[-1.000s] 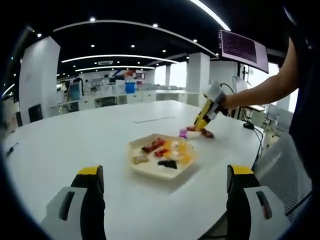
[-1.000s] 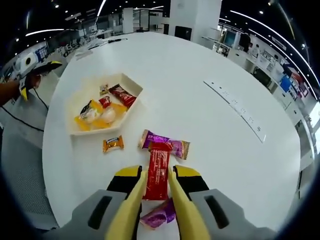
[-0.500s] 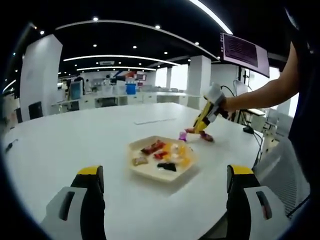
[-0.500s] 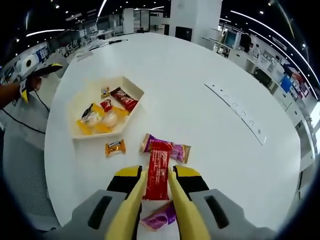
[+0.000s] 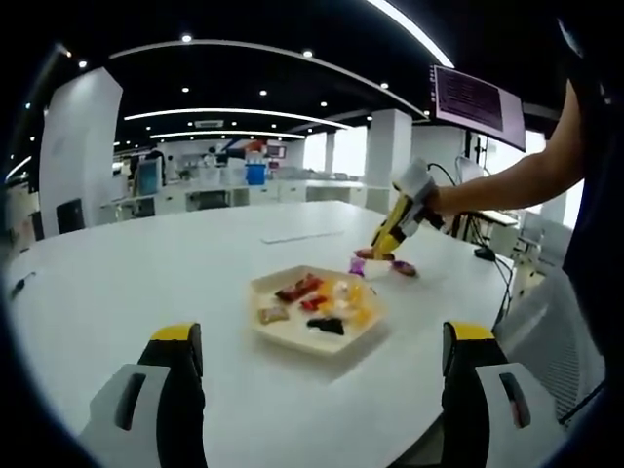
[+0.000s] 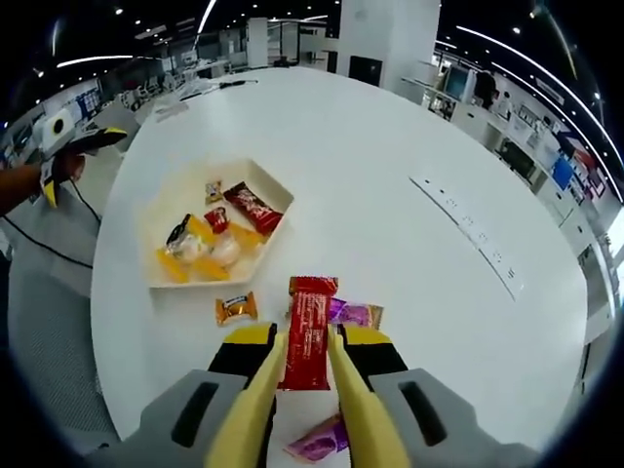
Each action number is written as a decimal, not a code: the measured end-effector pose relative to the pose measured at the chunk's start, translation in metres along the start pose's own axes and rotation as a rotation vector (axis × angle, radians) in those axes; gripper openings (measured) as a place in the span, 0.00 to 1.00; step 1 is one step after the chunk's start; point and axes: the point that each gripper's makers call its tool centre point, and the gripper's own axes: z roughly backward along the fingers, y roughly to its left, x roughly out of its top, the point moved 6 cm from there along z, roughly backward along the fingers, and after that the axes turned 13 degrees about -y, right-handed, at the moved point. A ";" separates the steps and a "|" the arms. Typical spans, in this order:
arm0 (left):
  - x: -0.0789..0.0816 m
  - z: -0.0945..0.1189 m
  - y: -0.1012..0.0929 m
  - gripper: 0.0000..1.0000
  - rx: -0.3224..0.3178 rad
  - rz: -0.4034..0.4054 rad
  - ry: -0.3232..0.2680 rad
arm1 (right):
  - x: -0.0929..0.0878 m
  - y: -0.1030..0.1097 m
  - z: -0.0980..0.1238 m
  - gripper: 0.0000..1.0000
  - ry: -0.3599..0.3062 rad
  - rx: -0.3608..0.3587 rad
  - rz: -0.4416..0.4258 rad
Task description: Place the target food into the container with the food tongs after gripping and lifting it, then release it inside without dropping or visibly crushing the food.
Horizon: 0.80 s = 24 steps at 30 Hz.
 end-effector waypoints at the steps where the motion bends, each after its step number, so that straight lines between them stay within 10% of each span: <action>1: 0.000 0.000 0.000 0.99 0.001 -0.001 0.000 | 0.001 0.001 -0.001 0.24 -0.001 0.002 0.002; 24: 0.000 0.001 -0.001 0.99 0.004 -0.001 -0.004 | 0.036 0.029 -0.024 0.23 -0.014 0.064 0.053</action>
